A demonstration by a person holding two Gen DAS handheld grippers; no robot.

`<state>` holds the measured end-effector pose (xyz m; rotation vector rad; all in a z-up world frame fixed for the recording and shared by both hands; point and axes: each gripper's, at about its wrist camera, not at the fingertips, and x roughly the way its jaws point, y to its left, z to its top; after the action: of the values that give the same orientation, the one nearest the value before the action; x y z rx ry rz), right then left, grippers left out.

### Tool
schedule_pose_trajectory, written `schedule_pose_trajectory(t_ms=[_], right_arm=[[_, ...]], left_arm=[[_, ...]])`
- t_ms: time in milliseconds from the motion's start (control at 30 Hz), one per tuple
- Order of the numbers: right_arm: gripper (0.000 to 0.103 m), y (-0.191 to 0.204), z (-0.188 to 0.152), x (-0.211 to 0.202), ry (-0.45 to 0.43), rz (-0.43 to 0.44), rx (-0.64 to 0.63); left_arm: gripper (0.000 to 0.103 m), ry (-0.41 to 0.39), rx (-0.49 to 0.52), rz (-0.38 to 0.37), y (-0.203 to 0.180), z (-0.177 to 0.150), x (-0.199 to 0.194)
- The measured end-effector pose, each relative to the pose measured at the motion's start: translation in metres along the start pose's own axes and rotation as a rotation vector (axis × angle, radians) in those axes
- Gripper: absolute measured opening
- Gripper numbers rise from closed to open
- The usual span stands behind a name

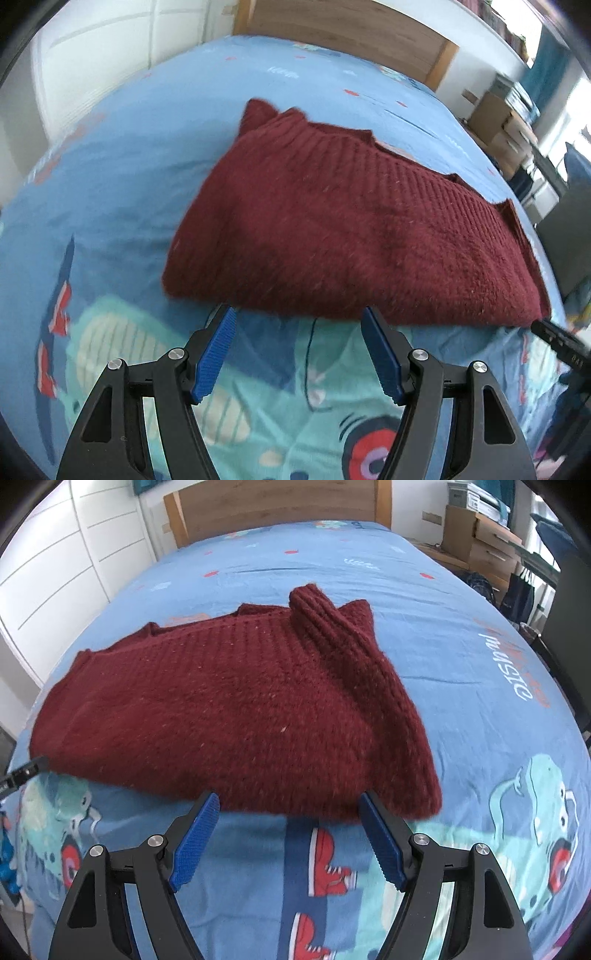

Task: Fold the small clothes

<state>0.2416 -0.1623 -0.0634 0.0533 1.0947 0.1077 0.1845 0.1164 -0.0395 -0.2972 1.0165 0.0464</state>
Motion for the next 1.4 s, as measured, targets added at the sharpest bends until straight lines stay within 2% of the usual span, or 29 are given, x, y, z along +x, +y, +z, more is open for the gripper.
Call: schedule_pose_trajectory(t_ms=[167, 633, 867, 900, 933, 1000, 1200, 1400], right_arm=[[0.080, 0.003, -0.011, -0.010, -0.003, 0.017, 0.012], [0.080, -0.007, -0.022, -0.015, -0.001, 0.039, 0.048], [0.080, -0.020, -0.026, -0.017, -0.006, 0.041, 0.073], [0.080, -0.022, -0.026, -0.017, -0.007, 0.041, 0.078], [0.080, -0.024, -0.027, -0.018, -0.008, 0.042, 0.081], [0.080, -0.028, -0.029, -0.019, -0.009, 0.042, 0.088], [0.080, -0.045, -0.037, -0.025, -0.022, 0.052, 0.126], [0.079, -0.065, -0.045, -0.033, -0.044, 0.069, 0.176]], left_arm=[[0.065, 0.032, -0.160, -0.076, 0.034, -0.006, 0.006], [0.065, -0.067, -0.474, -0.346, 0.069, 0.039, 0.018], [0.065, -0.091, -0.627, -0.411, 0.100, 0.062, 0.034], [0.062, -0.095, -0.643, -0.416, 0.103, 0.064, 0.035], [0.050, -0.093, -0.658, -0.423, 0.107, 0.067, 0.036], [0.030, -0.084, -0.679, -0.445, 0.109, 0.073, 0.041], [0.026, -0.111, -0.627, -0.455, 0.088, 0.099, 0.023], [0.026, -0.105, -0.583, -0.504, 0.031, 0.135, 0.014]])
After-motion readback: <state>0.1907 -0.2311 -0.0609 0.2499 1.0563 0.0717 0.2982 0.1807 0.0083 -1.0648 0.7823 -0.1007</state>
